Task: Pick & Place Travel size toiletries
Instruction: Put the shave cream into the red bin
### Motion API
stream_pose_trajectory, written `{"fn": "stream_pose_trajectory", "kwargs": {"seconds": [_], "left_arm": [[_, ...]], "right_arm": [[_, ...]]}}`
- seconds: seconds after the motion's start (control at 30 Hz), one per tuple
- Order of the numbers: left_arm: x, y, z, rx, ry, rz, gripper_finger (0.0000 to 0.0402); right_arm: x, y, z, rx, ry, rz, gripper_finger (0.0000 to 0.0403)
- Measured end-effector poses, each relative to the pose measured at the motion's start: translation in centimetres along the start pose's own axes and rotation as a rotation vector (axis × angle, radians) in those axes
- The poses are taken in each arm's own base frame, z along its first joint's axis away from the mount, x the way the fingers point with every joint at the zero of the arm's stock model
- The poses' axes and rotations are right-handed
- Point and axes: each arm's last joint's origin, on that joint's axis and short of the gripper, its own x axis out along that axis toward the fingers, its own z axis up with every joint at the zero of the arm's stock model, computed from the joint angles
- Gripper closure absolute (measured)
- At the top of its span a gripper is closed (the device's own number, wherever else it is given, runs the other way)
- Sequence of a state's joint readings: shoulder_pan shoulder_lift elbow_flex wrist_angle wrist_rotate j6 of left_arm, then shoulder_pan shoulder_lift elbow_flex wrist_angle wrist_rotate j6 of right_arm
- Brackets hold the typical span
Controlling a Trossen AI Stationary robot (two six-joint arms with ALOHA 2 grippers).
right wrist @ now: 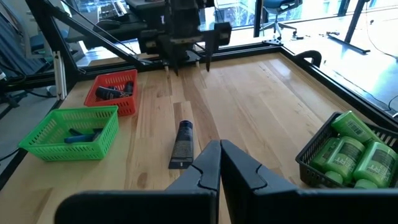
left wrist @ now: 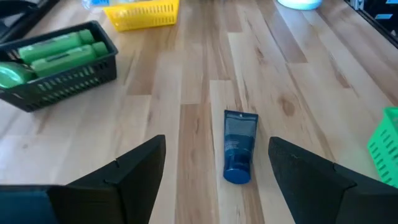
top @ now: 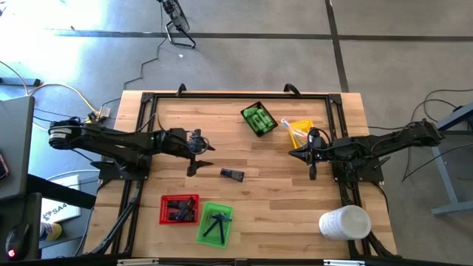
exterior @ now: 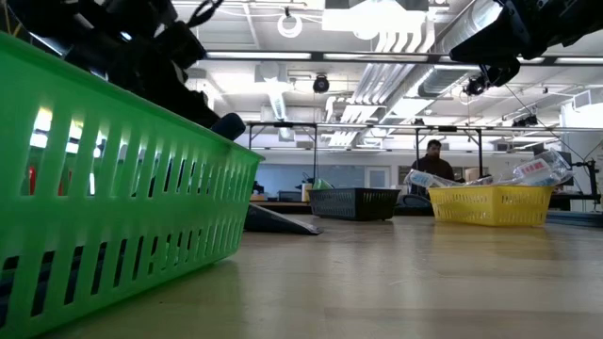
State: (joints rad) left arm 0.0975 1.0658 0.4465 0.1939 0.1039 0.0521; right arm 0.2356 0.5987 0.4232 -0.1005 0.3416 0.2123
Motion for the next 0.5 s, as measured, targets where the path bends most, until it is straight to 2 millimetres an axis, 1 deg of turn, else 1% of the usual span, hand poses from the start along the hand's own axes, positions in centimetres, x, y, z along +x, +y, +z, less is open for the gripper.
{"fn": "stream_pose_trajectory", "kwargs": {"seconds": [0.23, 0.37, 0.5], "left_arm": [[2.5, 0.0, -0.9, 0.023, 0.009, -0.064, 0.0121], [3.8, 0.1, -2.1, 0.037, 0.067, -0.077, 0.0121], [4.8, -0.6, -3.1, 0.047, 0.117, -0.110, 0.0121]], "right_arm": [[0.0, 0.0, 0.0, 0.000, 0.000, 0.000, 0.0399], [0.0, 0.0, 0.0, 0.000, 0.002, 0.002, 0.0399], [0.0, 0.0, 0.0, -0.001, 0.003, 0.003, 0.0399]]}}
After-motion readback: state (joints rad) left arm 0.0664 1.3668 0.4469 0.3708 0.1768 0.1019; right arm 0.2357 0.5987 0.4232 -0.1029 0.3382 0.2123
